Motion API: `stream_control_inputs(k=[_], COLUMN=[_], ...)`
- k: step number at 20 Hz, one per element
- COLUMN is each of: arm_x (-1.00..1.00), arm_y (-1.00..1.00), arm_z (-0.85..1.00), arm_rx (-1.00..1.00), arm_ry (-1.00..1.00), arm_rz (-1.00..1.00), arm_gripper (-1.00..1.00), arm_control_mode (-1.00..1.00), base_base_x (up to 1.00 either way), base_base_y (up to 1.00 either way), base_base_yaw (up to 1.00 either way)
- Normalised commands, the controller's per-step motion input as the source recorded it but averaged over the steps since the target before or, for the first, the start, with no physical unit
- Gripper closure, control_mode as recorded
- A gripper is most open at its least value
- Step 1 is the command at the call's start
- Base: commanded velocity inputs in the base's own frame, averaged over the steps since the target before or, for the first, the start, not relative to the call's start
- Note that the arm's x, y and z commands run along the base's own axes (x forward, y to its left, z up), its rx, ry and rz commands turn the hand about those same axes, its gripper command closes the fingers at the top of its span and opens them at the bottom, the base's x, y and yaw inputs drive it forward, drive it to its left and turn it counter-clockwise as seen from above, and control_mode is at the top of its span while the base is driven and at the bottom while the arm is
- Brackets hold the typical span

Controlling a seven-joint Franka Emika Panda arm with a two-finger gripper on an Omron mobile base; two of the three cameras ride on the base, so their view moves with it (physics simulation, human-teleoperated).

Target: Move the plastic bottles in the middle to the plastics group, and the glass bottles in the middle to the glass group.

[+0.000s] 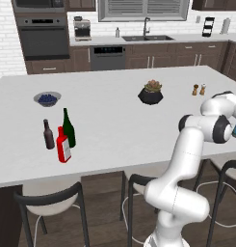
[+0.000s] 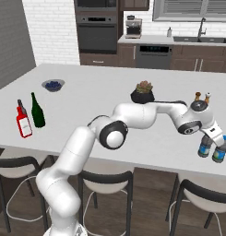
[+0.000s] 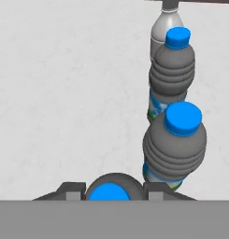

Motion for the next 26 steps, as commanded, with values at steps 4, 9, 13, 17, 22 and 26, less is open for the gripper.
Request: stream_control_inputs(k=[4,9,13,17,22,26], arm_x=[-0.06,-0.02,0.0,0.0,0.0,0.0], arm_y=[0.0,0.0,0.0,0.0,0.0,0.0], arm_z=[-0.24,-0.13,0.0,0.0,0.0,0.0], arm_rx=[0.0,0.0,0.0,0.0,0.0,0.0], arm_ry=[-0.06,-0.03,0.0,0.0,0.0,0.0], arm_rz=[0.0,0.0,0.0,0.0,0.0,0.0], arm_gripper=[1.0,1.0,1.0,1.0,-1.0,-1.0], arm_control_mode=[-1.0,-1.0,-1.0,-1.0,-1.0,-1.0], base_base_x=[0.0,0.0,0.0,0.0,0.0,0.0], base_base_y=[0.0,0.0,0.0,0.0,0.0,0.0], base_base_yaw=[0.0,0.0,0.0,0.0,0.0,0.0])
